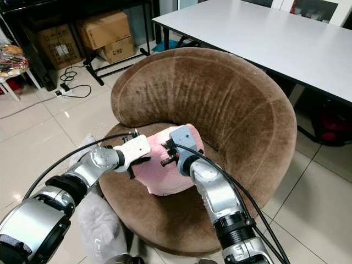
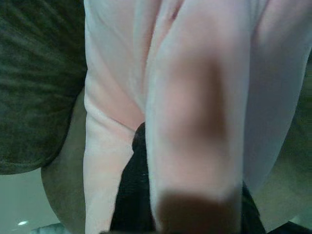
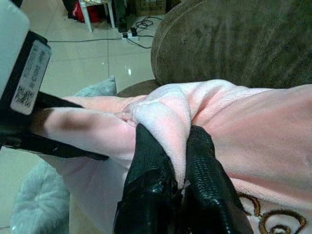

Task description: Move the pillow to the sofa from floor

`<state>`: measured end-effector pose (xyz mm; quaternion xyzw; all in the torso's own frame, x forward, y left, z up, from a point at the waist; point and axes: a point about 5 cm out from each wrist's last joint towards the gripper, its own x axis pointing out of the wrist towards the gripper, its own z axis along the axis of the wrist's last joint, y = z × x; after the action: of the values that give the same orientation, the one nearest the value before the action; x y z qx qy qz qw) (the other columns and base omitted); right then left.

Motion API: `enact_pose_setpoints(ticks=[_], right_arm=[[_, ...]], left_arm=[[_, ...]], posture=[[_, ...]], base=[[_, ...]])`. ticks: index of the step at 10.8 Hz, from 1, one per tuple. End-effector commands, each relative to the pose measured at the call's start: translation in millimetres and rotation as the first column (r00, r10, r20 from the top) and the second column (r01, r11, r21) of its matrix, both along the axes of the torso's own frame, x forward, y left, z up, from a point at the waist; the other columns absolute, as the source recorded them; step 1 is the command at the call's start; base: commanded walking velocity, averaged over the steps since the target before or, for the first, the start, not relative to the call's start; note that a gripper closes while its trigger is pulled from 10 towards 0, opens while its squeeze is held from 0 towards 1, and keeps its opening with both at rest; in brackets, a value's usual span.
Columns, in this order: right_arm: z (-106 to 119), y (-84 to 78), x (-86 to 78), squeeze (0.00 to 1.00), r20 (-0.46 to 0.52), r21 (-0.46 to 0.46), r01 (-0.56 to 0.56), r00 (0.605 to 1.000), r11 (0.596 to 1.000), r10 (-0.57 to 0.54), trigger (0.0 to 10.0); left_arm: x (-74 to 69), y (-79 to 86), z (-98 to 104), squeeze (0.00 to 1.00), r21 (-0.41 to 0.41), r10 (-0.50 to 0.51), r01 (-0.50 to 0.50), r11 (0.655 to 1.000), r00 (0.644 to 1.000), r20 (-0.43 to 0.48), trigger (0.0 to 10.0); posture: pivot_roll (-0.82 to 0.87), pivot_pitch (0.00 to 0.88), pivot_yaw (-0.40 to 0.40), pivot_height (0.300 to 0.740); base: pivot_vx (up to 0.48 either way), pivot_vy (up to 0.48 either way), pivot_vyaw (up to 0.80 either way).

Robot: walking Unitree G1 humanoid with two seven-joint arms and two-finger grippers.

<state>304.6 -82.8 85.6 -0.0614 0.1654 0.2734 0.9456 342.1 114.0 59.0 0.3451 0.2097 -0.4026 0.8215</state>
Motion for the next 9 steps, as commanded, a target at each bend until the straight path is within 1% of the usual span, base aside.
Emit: enact_pose_setpoints(ticks=[1, 3, 4, 6, 7, 8, 9], right_arm=[[2, -7.3, 2.1, 0.0, 0.015, 0.0, 0.029, 0.999, 1.0, -0.029, 10.0], [-1, -10.3, 0.4, 0.0, 0.004, 0.003, 0.032, 0.999, 0.999, -0.032, 10.0], [0, -10.4, -0.2, 1.0, -0.002, 0.014, 0.028, 1.0, 1.0, -0.028, 10.0], [-2, -12.9, -1.2, 1.0, -0.01, 0.02, 0.026, 1.0, 0.999, -0.026, 10.0], [-1, -21.2, 0.1, 1.0, 0.009, 0.004, 0.057, 0.998, 0.998, -0.057, 10.0], [14, -42.3, 6.4, 1.0, 0.1, 0.025, 0.127, 0.987, 0.992, -0.129, 10.0], [24, -49.2, 7.8, 1.0, 0.16, 0.024, 0.113, 0.98, 0.993, -0.116, 10.0]], left_arm=[[-6.5, 17.0, -13, 0.0, 0.06, 0.044, -0.041, 0.997, 0.998, -0.046, 0.0], [-6.7, 16.1, -13, 0.0, 0.053, 0.042, -0.039, 0.998, 0.998, -0.048, 0.0], [-6.7, 16.5, -13, 0.0, 0.05, 0.042, -0.04, 0.998, 0.998, -0.048, 0.0], [-6.7, 17.9, -13, 0.0, 0.05, 0.046, -0.043, 0.998, 0.998, -0.046, 0.0], [-6.2, 18.3, -12, 0.0, 0.049, 0.047, -0.045, 0.998, 0.998, -0.037, 0.0], [-4.8, 17.9, -10, 0.0, 0.046, 0.041, -0.04, 0.998, 0.999, -0.024, 0.0], [-4.2, 17.5, -9, 0.0, 0.046, 0.035, -0.034, 0.998, 0.999, -0.021, 0.0]], posture=[[-0.17, 0.0, 0.068, 0.74], [-0.16, 0.0, 0.061, 0.74], [-0.16, 0.0, 0.057, 0.74], [-0.16, 0.0, 0.049, 0.74], [-0.16, 0.0, 0.049, 0.74], [-0.16, 0.0, 0.044, 0.74], [-0.16, 0.0, 0.043, 0.74]], base=[[0.0, 0.0, 0.0], [0.0, 0.0, 0.0], [0.0, 0.0, 0.0], [0.0, 0.0, 0.0], [0.0, 0.0, 0.0], [0.0, 0.0, 0.0], [0.0, 0.0, 0.0]])
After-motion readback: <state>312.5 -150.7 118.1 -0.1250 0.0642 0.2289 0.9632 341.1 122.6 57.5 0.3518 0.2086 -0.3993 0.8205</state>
